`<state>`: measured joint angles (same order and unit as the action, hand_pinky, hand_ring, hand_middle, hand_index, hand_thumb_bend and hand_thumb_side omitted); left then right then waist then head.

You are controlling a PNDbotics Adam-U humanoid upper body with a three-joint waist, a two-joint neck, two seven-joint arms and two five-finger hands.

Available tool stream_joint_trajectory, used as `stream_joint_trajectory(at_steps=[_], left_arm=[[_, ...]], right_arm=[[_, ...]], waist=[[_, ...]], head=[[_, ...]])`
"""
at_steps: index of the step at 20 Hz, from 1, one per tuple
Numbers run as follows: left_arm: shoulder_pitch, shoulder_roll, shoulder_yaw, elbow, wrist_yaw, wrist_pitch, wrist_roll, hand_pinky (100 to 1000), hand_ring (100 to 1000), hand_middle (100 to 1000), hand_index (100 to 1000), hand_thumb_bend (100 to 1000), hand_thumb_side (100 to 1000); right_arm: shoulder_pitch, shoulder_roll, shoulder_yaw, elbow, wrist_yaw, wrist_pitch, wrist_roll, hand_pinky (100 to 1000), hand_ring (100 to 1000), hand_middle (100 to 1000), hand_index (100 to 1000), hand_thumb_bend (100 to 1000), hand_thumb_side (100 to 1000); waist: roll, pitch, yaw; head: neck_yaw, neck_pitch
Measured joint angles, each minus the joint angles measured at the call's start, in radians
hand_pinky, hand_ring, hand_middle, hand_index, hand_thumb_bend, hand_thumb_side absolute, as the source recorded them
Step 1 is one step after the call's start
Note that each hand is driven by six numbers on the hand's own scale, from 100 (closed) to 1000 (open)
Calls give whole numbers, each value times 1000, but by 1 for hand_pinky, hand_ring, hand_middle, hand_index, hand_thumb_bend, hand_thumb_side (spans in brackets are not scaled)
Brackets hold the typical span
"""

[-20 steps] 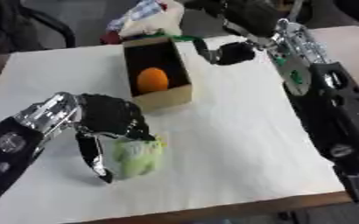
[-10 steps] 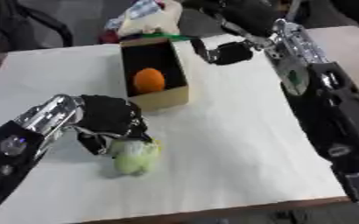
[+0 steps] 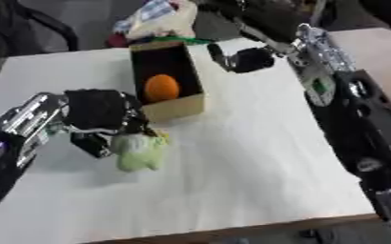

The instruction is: Pick up objects on the table and place them in the box.

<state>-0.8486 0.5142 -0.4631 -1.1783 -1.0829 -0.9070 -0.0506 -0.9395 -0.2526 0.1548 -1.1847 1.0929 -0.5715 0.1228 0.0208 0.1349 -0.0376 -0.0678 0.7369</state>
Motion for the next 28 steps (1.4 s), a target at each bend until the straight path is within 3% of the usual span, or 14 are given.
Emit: stream_joint_trajectory(at_steps=[8, 16, 23, 28], left_arm=[[-146, -99, 177, 179, 83, 20, -95, 676, 533, 507, 795, 100, 197], [-225, -216, 296, 334, 4, 93, -145, 679, 539, 516, 800, 100, 196], [-245, -233, 401, 418, -113, 204, -89, 680, 546, 528, 818, 100, 180], [-260, -232, 474, 450, -199, 290, -7, 717, 616, 623, 916, 100, 185]], right_arm=[[8, 0, 13, -8, -37, -6, 4, 821, 766, 849, 991, 100, 669], [8, 2, 30, -46, -83, -17, 19, 819, 764, 847, 991, 100, 677], [8, 10, 31, -56, -102, -12, 31, 816, 761, 845, 991, 100, 684], [8, 10, 31, -56, -114, -9, 36, 814, 759, 844, 992, 100, 692]], waist=[[-4, 0, -16], [-3, 11, -52], [-4, 20, -74], [-3, 21, -79]], head=[[3, 0], [21, -9], [32, -17], [36, -18]])
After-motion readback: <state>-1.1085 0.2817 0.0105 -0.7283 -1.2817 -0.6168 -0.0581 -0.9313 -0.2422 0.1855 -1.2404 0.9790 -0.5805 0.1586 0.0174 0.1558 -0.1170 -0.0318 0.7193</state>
